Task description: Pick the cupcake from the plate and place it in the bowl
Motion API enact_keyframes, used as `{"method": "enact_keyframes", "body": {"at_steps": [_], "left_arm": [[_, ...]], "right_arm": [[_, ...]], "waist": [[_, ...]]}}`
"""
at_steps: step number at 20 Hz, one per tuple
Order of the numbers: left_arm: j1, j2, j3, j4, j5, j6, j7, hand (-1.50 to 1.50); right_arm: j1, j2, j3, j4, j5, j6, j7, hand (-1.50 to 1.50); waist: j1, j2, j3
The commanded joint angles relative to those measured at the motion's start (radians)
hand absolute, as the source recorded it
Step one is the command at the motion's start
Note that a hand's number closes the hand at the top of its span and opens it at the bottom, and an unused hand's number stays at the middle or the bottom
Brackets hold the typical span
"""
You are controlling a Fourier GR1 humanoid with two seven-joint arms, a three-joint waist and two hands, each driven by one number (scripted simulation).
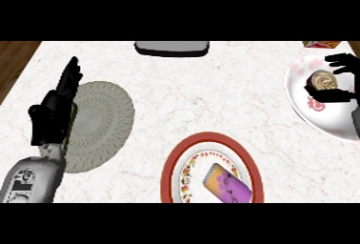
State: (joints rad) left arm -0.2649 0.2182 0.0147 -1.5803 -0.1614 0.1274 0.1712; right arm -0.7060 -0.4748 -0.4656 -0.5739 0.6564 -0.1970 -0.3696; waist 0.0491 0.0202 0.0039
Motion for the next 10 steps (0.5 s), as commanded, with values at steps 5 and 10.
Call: {"method": "enact_keyframes", "body": {"at_steps": [5,10], "left_arm": [[0.036,0.0,0.01,-0.033,0.003,-0.001,-0.018,0.0],[0.004,-0.002,0.011,0.007,-0.01,-0.001,-0.024,0.0]], "right_arm": [[-0.109,-0.06,-0.093,0.209,-0.12,0.137,-0.209,-1.5],[-0.135,-0.122,-0.165,0.291,-0.18,0.148,-0.257,-1.5]], "waist": [[-0.001,-0.004,0.0],[-0.005,0.0,0.0]]}}
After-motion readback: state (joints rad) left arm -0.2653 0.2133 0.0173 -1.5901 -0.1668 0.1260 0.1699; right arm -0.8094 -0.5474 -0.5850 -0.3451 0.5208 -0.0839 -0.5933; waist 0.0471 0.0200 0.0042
